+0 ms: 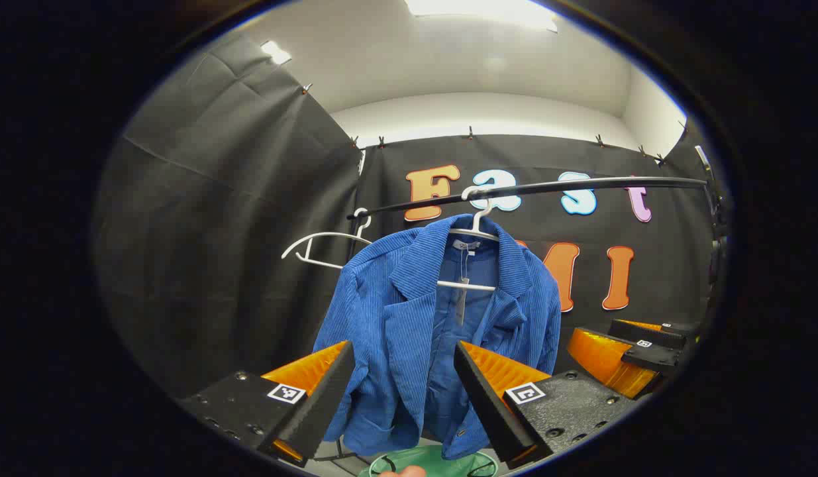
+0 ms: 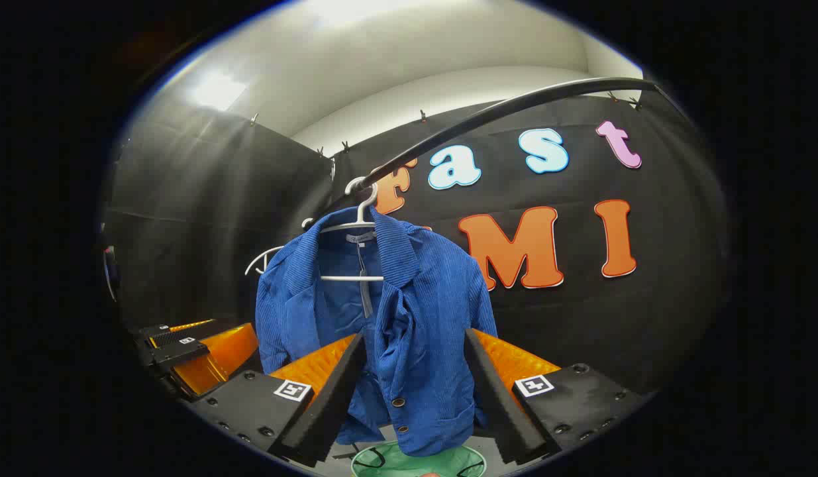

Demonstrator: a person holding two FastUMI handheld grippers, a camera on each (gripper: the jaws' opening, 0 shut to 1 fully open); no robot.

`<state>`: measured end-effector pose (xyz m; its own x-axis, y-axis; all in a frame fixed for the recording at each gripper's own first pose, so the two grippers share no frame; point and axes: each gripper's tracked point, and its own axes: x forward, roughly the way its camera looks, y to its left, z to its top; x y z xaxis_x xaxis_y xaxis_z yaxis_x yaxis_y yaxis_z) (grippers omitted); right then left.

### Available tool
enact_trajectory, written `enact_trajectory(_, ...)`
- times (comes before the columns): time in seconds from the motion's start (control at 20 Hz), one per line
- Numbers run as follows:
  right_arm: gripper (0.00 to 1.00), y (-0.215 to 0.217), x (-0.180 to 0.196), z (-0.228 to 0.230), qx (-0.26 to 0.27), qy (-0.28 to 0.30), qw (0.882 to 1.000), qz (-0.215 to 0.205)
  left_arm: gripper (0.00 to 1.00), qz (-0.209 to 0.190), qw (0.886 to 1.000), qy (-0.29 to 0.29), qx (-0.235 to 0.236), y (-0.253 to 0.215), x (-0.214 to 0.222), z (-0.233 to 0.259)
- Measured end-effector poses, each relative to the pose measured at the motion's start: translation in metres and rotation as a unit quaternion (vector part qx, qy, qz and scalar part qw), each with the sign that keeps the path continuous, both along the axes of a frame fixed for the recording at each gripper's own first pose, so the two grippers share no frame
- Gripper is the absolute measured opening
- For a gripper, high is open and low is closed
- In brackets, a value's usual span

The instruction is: Grasp the clothes on the hanger with both hands and then place them into the laundry hamper below.

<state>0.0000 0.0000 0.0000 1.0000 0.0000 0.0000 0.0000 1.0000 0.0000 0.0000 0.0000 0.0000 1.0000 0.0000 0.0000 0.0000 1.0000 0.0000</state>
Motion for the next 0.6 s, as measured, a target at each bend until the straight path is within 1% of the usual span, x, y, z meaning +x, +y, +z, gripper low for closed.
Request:
enact_trajectory(0.05,0.96,0.0004,-0.0004,-0.0001,0.000,0.000,1.000,-0.001,0.92,0.000,1.000,0.000,-0.001,-0.0001,0.0008,-0.0006)
enact_trajectory(0.1,0.92,0.0006,-0.0001,-0.0003,0.000,0.000,1.000,-0.001,0.92,-0.001,1.000,0.001,-0.002,-0.0008,0.0010,-0.0009)
enact_trajectory(0.6,0.92,0.0030,-0.0007,-0.0001,-0.001,0.000,1.000,0.001,0.92,0.005,1.000,-0.001,-0.005,0.0045,-0.0001,0.0018)
